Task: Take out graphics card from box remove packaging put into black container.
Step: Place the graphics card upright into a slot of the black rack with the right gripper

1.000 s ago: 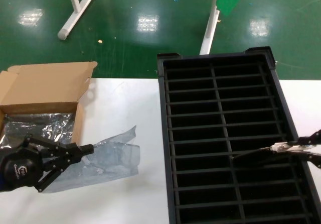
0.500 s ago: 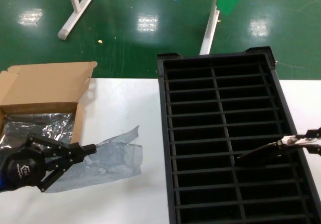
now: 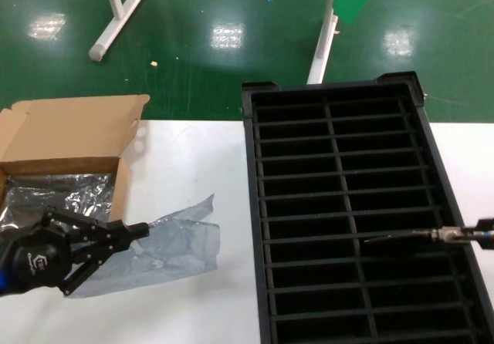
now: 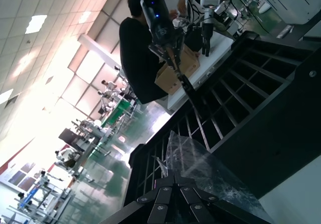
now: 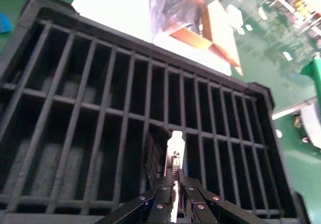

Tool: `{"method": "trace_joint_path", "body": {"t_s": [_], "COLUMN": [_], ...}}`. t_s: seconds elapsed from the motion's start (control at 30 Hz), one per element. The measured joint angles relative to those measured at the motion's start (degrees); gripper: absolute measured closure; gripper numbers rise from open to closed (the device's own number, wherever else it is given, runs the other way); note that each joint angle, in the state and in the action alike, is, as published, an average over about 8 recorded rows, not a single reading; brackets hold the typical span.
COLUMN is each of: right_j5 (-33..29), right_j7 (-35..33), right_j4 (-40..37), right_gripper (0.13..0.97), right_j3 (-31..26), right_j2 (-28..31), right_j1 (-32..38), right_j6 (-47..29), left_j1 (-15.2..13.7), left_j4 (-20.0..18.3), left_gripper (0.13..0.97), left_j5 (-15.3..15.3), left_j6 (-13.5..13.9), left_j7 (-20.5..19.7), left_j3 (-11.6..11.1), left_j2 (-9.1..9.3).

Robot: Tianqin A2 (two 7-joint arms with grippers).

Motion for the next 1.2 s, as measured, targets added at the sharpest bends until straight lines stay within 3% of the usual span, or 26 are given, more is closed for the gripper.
{"method": "trace_joint_path", "body": {"t_s": [0.73,1.03,1.2], "right_j5": [-5.36,-5.19,-4.76], "right_j7": [4.80,7.15,7.64], "right_j4": [0.67,1.48,1.49], "right_gripper": [0.940,0.929,0.880], "right_j3": [-4.26,-3.67,-3.01], "right_j2": [-2.24,-2.22,-1.82], "right_j1": [6.38,6.02,5.17], "right_j6": [-2.02,-0.87,-0.12], "left_j1": [0.30,-0.03,-0.29], "left_j4": [2.35,2.96,3.01], "left_gripper": [0.954,0.954,0.954], "left_j5": [0.00,0.00,0.00], "left_j6": [0.00,0.00,0.00], "left_j7": [0.35,0.48,0.53], "left_j3": [-0.10,0.31,0.60], "left_j2": [0.78,1.05,1.17]}}
